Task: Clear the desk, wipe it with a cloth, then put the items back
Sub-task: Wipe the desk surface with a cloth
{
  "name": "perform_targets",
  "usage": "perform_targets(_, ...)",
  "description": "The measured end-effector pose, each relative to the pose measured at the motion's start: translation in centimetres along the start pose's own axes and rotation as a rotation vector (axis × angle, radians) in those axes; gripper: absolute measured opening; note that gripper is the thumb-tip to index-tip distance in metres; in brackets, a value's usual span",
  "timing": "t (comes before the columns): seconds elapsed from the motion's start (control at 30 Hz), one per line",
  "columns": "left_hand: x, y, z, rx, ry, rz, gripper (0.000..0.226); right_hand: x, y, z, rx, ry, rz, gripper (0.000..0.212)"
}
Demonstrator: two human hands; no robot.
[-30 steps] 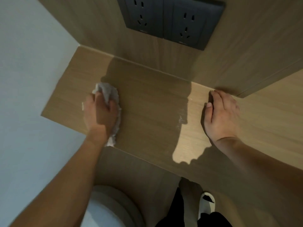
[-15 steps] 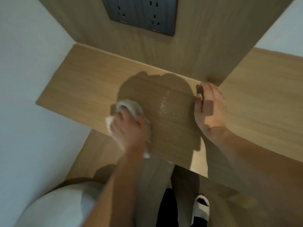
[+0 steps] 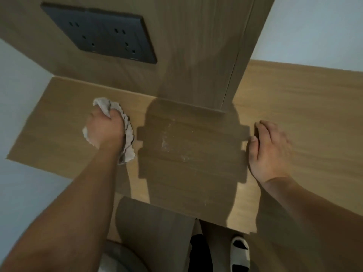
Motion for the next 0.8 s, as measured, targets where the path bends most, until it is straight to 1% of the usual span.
perform_targets(0.03,0.1,-1.7,-1.1,0.051,-0.03,-0.026,0.055,0.0,-0.2,-0.1,0.0,0.001,-0.002,0.046)
perform_targets(0.07,-0.8,-3.9,-2.0,0.075,-0.044,-0.088,0.053,0.1,-0.2,-0.1,-0.001,0.001,0.002,0.046)
perform_targets(0.13,-4.3,-7.7,-3.8,0.061,0.022,-0.185,0.049,0.1,-0.2,-0.2,0.001,-0.004,0.008,0.045)
perform_targets(0.2,-9.7,-9.8,-5.1,-0.037,0.096,-0.275,0.047,0.1,-0.2,-0.2,0.0,-0.009,0.002,0.045)
perform_targets(0.23,-13.1,-10.7,-5.1,-0.061,0.116,-0.36,0.048,0.1,-0.3,-0.3,0.002,-0.012,0.004,0.045)
perform_targets(0.3,-19.9,-12.8,-5.1,-0.056,0.174,-0.621,0.043,0.2,-0.2,-0.3,0.009,-0.011,0.014,0.046)
perform_targets(0.33,-22.6,-13.8,-5.3,-0.073,0.223,-0.751,0.039,0.2,-0.2,-0.2,0.009,-0.008,0.015,0.046)
perform_targets(0.37,-24.1,-14.5,-5.4,-0.112,0.292,-0.831,0.037,0.2,-0.2,-0.3,0.007,-0.002,0.013,0.047)
perform_targets(0.4,-24.1,-14.9,-5.2,-0.157,0.332,-0.85,0.039,0.2,-0.2,-0.2,0.007,0.004,0.012,0.047)
perform_targets(0.43,-22.8,-14.7,-4.7,-0.204,0.351,-0.81,0.044,0.2,-0.2,-0.1,0.011,0.009,0.014,0.047)
perform_targets(0.5,-18.8,-13.1,-2.9,-0.288,0.358,-0.663,0.049,0.3,-0.1,-0.1,0.023,0.014,0.019,0.047)
perform_targets(0.57,-13.3,-9.5,-0.6,-0.369,0.247,-0.513,0.038,0.4,0.0,-0.1,0.025,0.021,0.011,0.047)
perform_targets(0.6,-10.7,-6.9,0.3,-0.353,0.184,-0.449,0.032,0.5,0.0,0.0,0.023,0.018,0.004,0.047)
perform_targets(0.63,-8.9,-4.5,0.9,-0.284,0.151,-0.414,0.029,0.5,-0.1,0.0,0.025,0.008,-0.003,0.047)
perform_targets(0.73,-8.1,-0.1,0.9,-0.109,0.109,-0.458,0.028,0.5,-0.1,0.1,0.044,-0.024,-0.001,0.046)
perform_targets(0.8,-8.8,0.3,0.3,-0.023,0.053,-0.495,0.027,0.4,-0.1,-0.1,0.043,-0.026,0.005,0.045)
Point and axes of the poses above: each hand's wrist, its own x-axis towards the middle knuckle, its own z-axis out of the back of the hand, y = z × x, the point moved 6 cm from there along x, towards the middle knuckle, and after that the axes turned 3 degrees about z, right-handed, at the moved point
